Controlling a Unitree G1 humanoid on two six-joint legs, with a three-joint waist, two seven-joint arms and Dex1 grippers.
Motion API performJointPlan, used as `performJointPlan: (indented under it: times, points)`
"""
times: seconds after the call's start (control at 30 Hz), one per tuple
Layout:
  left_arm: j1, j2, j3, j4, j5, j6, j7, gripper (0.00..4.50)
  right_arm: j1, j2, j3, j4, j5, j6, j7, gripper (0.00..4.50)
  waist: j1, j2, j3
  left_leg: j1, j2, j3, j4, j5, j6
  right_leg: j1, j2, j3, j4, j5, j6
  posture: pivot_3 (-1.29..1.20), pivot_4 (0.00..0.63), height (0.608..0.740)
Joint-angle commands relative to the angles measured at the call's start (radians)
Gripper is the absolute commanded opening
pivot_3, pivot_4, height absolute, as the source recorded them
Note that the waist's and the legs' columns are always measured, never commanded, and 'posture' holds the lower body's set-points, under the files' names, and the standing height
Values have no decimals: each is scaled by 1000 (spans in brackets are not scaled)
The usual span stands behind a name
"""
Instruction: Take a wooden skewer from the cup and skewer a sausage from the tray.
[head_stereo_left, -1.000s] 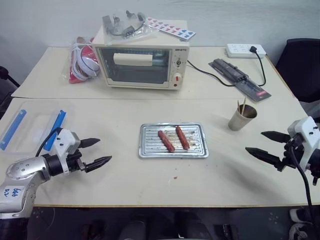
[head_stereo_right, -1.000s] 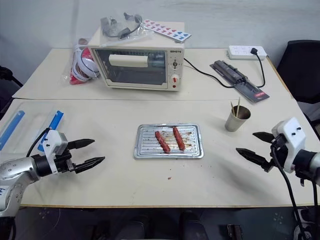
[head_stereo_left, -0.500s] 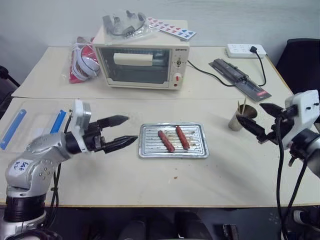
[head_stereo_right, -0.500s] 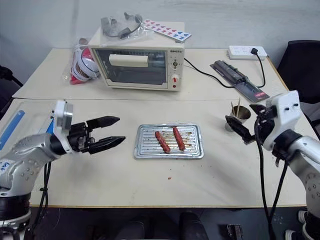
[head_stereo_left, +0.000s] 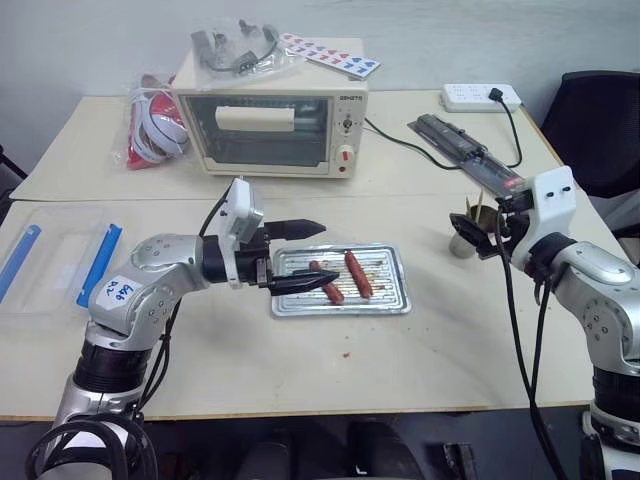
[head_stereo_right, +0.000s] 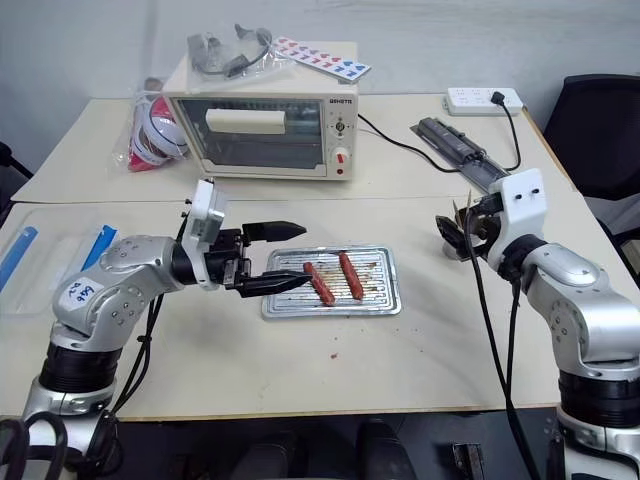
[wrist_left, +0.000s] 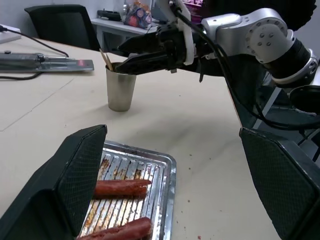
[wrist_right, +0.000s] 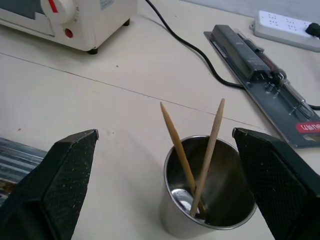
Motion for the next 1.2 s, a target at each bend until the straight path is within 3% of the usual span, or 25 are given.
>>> performJointPlan:
  times: [0.03, 0.07, 0.3, 0.83, 0.97, 1.13, 1.2]
  points:
    - [-24, -17, 0, -10, 18, -23, 17, 4479, -36, 27, 9, -7, -12, -42, 5, 4500, -1, 0, 0, 0, 0, 0, 0, 0, 0, 0, 0, 0, 0, 0, 0, 0, 150, 740]
    - [-23, -19, 1, -13, 19, -21, 19, 4479, -38, 34, 12, -6, -15, -44, 6, 4500, -1, 0, 0, 0, 0, 0, 0, 0, 0, 0, 0, 0, 0, 0, 0, 0, 150, 740]
    - [-15, -24, 6, -25, 24, -15, 26, 4500, -61, 66, 36, 12, -35, -58, 7, 2726, -1, 0, 0, 0, 0, 0, 0, 0, 0, 0, 0, 0, 0, 0, 0, 0, 150, 740]
    - [-40, -44, -9, -27, 29, -16, 38, 4500, -101, 106, 43, 183, -111, -131, 4, 2726, -2, 0, 0, 0, 0, 0, 0, 0, 0, 0, 0, 0, 0, 0, 0, 0, 150, 740]
    - [-41, -43, -9, -25, 31, -17, 36, 4500, -106, 118, 29, 198, -115, -144, -7, 1942, -2, 0, 0, 0, 0, 0, 0, 0, 0, 0, 0, 0, 0, 0, 0, 0, 150, 740]
    - [-47, -46, -12, -17, 36, -20, 34, 4500, -103, 120, 24, 200, -119, -152, -11, 605, -2, 0, 0, 0, 0, 0, 0, 0, 0, 0, 0, 0, 0, 0, 0, 0, 150, 740]
    - [-47, -47, -12, -19, 36, -19, 33, 4500, -101, 121, 23, 196, -120, -151, -14, 410, -2, 0, 0, 0, 0, 0, 0, 0, 0, 0, 0, 0, 0, 0, 0, 0, 150, 740]
